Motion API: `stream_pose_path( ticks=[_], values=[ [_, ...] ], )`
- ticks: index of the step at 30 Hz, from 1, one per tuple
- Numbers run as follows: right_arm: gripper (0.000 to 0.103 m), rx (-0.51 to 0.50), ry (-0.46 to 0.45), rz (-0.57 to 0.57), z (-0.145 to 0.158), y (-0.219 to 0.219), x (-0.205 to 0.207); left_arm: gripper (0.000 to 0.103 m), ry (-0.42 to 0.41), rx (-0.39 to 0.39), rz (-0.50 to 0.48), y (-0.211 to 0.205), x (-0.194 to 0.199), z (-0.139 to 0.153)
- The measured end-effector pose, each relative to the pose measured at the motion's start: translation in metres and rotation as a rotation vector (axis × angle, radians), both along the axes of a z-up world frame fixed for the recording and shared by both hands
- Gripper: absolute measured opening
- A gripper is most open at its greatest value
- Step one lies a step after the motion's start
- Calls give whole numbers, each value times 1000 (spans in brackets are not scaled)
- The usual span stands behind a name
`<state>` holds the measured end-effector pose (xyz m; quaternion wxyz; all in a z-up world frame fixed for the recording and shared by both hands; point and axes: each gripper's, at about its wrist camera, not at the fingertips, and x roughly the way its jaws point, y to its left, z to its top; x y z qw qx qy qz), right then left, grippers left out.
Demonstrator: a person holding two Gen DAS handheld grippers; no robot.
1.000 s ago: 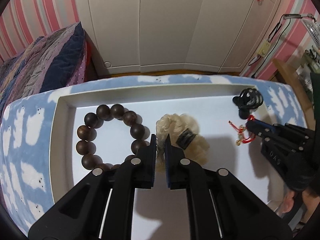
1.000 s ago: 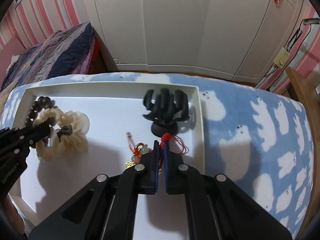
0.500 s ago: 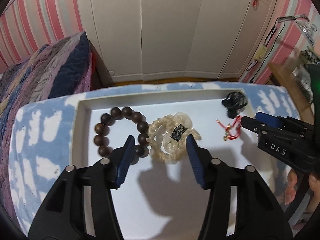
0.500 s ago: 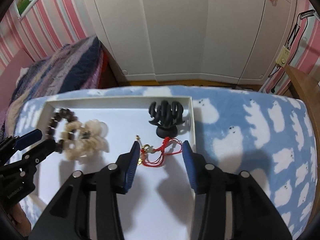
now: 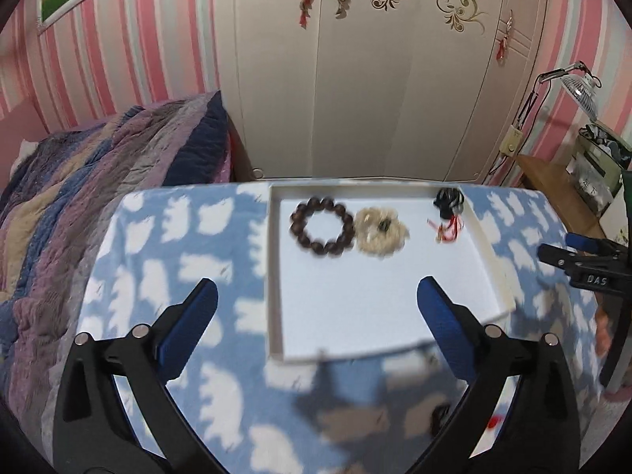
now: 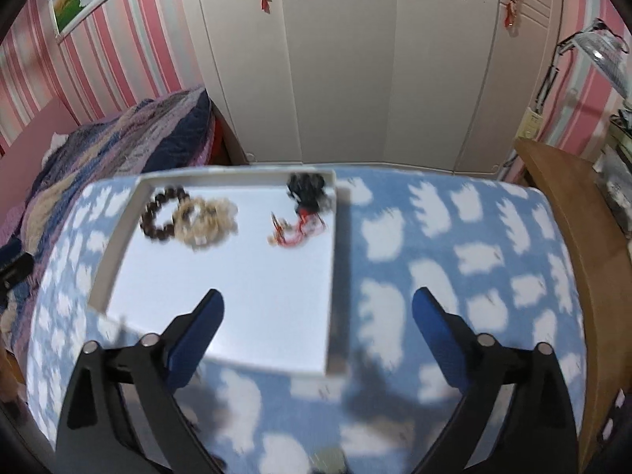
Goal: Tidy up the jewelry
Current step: 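Move both tools back toward the black scrunchie bracelet and remaining jewelry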
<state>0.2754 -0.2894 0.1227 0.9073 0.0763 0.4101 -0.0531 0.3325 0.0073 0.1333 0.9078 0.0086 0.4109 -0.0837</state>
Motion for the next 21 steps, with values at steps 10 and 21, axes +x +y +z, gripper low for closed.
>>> stream_pose_path(
  ticks=[10, 21],
  values=[
    [100, -84, 38, -102, -20, -9, -76, 100, 24, -40, 27, 41, -88, -20],
    [100, -114, -8, -104, -25, 3, -137, 100, 24, -28, 85, 63, -136, -36]
  ],
)
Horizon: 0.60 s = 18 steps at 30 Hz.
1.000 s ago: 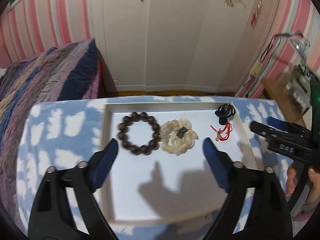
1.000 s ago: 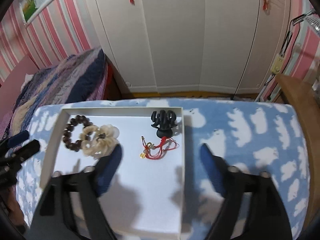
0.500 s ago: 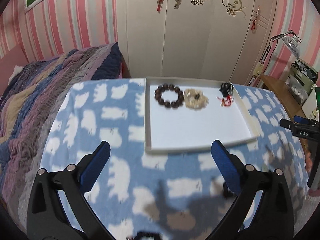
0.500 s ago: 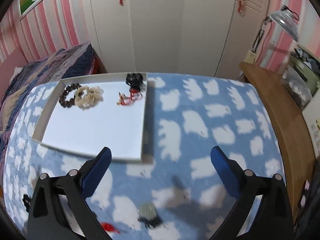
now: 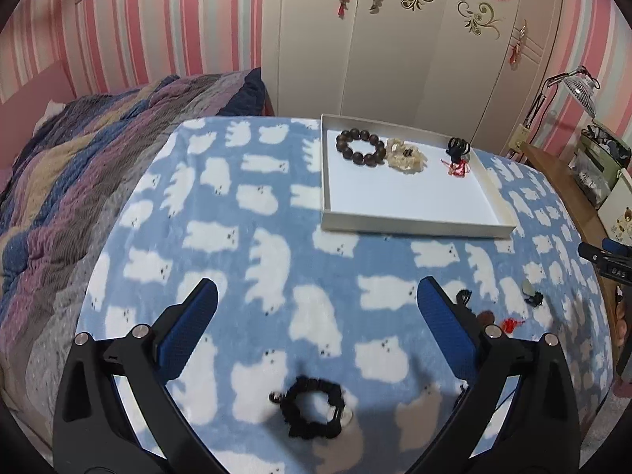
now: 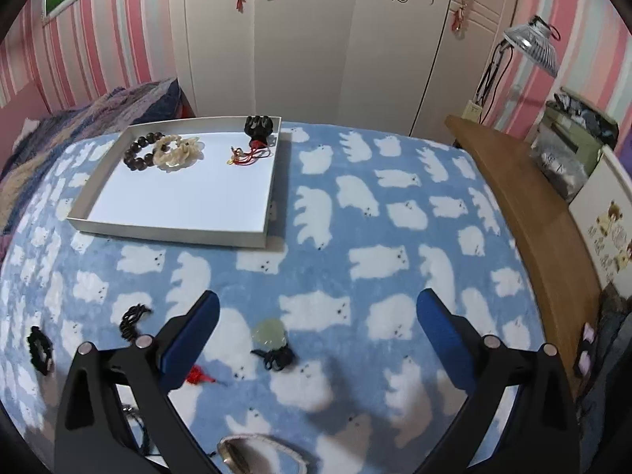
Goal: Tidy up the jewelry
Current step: 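Move both tools back toward the black scrunchie bracelet and remaining jewelry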
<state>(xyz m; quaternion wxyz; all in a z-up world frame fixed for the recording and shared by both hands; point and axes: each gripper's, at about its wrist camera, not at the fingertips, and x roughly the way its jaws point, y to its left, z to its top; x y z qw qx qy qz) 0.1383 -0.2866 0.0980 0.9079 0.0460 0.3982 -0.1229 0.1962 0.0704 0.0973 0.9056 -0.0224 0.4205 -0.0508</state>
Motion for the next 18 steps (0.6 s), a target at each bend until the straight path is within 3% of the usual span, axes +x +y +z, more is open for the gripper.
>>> stream_pose_path(
  ticks=[5, 14, 18],
  values=[
    [100, 40, 31, 15, -16, 5, -8, 100, 20, 38, -9, -2, -11, -13],
    [100, -43, 102, 25, -33, 22, -9, 100, 75, 28, -25, 7, -16, -32],
    [100, 23, 98, 56, -35, 25, -13, 100, 77, -5, -25, 16, -18, -36]
  ],
)
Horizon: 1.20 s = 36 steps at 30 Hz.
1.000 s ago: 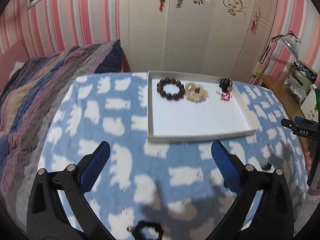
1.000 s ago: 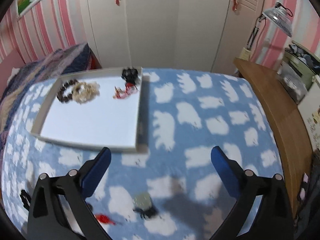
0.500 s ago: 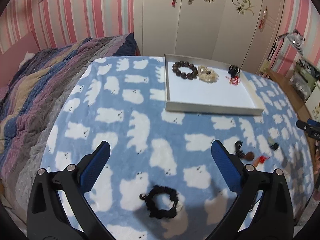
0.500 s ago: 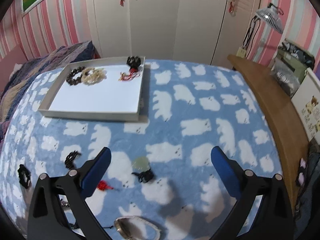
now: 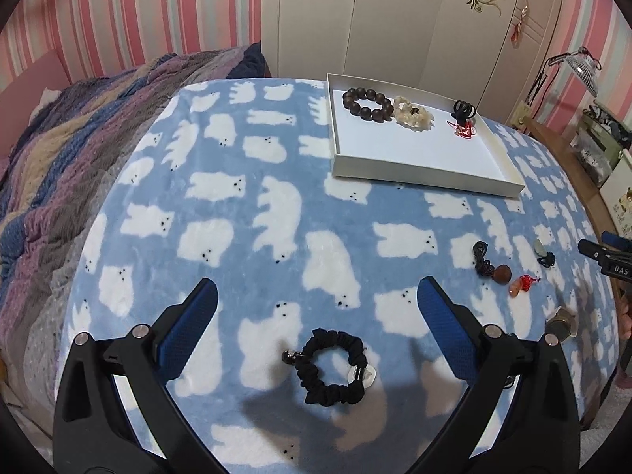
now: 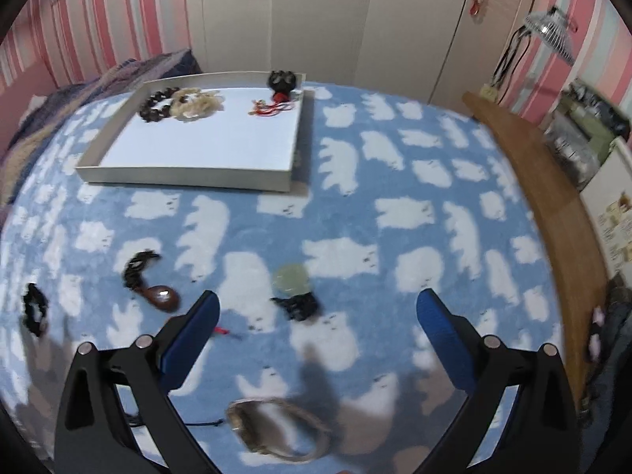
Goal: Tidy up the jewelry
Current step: 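Move both tools back toward the black scrunchie bracelet and remaining jewelry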
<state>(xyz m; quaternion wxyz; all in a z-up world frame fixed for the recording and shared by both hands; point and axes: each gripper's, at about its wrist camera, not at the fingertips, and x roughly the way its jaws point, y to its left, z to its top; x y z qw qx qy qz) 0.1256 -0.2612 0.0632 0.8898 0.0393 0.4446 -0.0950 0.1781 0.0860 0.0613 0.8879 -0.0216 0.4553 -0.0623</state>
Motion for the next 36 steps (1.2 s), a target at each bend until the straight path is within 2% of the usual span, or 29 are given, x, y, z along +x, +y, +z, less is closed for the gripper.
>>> stream_pose_path(
  ticks=[3, 10, 16, 17, 19, 21, 23, 27, 29, 30, 32, 36],
  values=[
    [100, 57, 42, 27, -9, 4, 3, 100, 20, -15, -2, 5, -2, -6],
    [100, 61, 111, -7, -20, 7, 8, 100, 56, -20, -36, 5, -8, -17],
    [98, 74, 168, 26, -29, 18, 17, 100, 93, -2, -42, 5, -2, -27],
    [92, 73, 174, 33, -31, 20, 18, 100, 94, 14, -42, 4, -1, -27],
    [66, 85, 206, 56, -37, 24, 23, 99, 89, 57, -45, 0, -1, -26],
    [57, 128, 250, 77, -45, 27, 28, 97, 86, 82, -50, -1, -1, -26],
    [57, 159, 268, 88, -50, 28, 31, 91, 96, 83, -53, 0, 0, -26],
    [57, 159, 263, 124, -49, 37, 35, 85, 132, 73, -47, 6, 3, -31],
    [57, 165, 276, 140, -51, 41, 39, 74, 162, 73, -48, 9, 6, -39],
    [57, 165, 286, 150, -54, 44, 42, 71, 188, 61, -56, 9, 8, -43],
    [56, 166, 299, 166, -58, 49, 46, 70, 216, 40, -78, 8, 8, -49],
    [53, 152, 310, 188, -64, 54, 50, 70, 217, 68, -97, 5, 6, -55]
  ],
)
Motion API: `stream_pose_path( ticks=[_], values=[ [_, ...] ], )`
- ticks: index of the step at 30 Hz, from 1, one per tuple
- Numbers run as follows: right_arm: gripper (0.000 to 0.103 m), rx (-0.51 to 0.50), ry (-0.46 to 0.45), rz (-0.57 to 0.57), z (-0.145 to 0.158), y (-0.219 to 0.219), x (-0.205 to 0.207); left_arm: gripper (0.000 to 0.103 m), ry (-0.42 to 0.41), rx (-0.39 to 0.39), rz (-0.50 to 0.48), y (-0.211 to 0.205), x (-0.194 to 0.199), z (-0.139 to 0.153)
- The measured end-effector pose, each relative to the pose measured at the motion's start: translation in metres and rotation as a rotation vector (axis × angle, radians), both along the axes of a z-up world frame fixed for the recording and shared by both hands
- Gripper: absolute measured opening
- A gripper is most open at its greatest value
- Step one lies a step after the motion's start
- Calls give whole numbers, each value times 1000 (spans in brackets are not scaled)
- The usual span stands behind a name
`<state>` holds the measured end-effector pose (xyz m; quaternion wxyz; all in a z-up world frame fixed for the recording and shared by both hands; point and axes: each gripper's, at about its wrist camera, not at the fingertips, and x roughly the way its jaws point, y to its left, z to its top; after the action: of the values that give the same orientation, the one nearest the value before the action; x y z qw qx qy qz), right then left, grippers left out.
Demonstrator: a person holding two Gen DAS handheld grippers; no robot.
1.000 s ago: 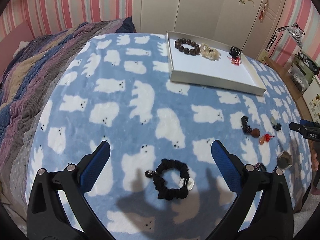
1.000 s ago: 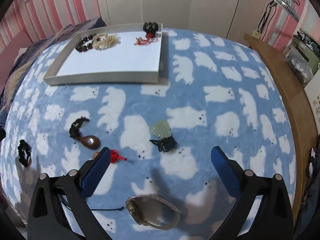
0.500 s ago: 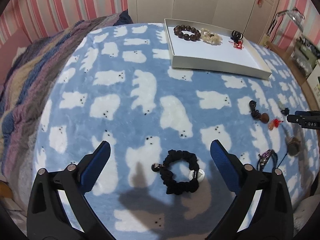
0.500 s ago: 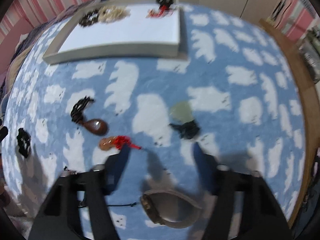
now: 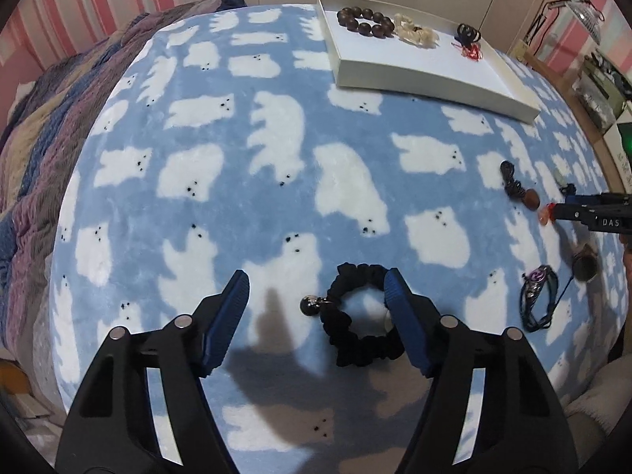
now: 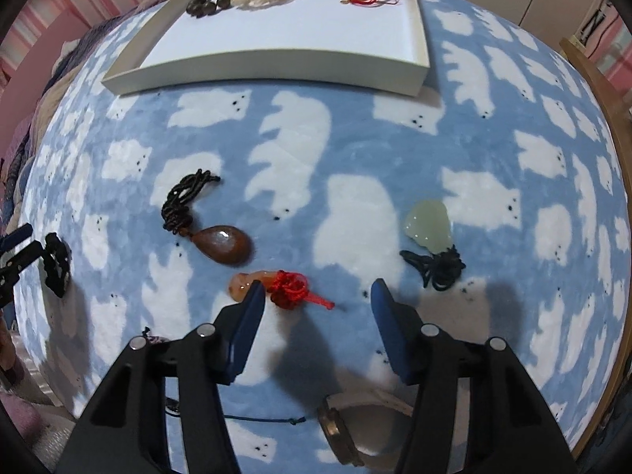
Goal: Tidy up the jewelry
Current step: 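Move both tools back toward the black scrunchie bracelet and remaining jewelry, then close the left tool on the black scrunchie while the right tool grips the red-tasseled pendant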
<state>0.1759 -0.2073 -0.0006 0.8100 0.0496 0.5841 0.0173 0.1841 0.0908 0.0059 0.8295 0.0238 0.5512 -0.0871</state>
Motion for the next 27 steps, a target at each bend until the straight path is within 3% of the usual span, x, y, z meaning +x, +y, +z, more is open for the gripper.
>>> stream_pose_path(
  ticks=[3, 5, 9, 12, 15, 27],
  values=[
    [41, 18, 18, 11, -6, 2, 3, 66, 21, 14, 1, -1, 3, -7],
    [41, 22, 16, 11, -6, 2, 4, 60, 37, 14, -1, -2, 6, -11],
    [36, 33, 13, 19, -7, 5, 7, 60, 39, 8, -5, -2, 9, -11],
    [22, 52, 15, 32, -9, 4, 8, 60, 44, 5, -6, -2, 10, -12],
    [15, 49, 3, 44, -10, 9, 11, 60, 52, 7, -7, -1, 10, -14],
    [13, 13, -20, 66, -9, 18, 15, 60, 85, 10, -32, -8, 13, -27]
  ],
)
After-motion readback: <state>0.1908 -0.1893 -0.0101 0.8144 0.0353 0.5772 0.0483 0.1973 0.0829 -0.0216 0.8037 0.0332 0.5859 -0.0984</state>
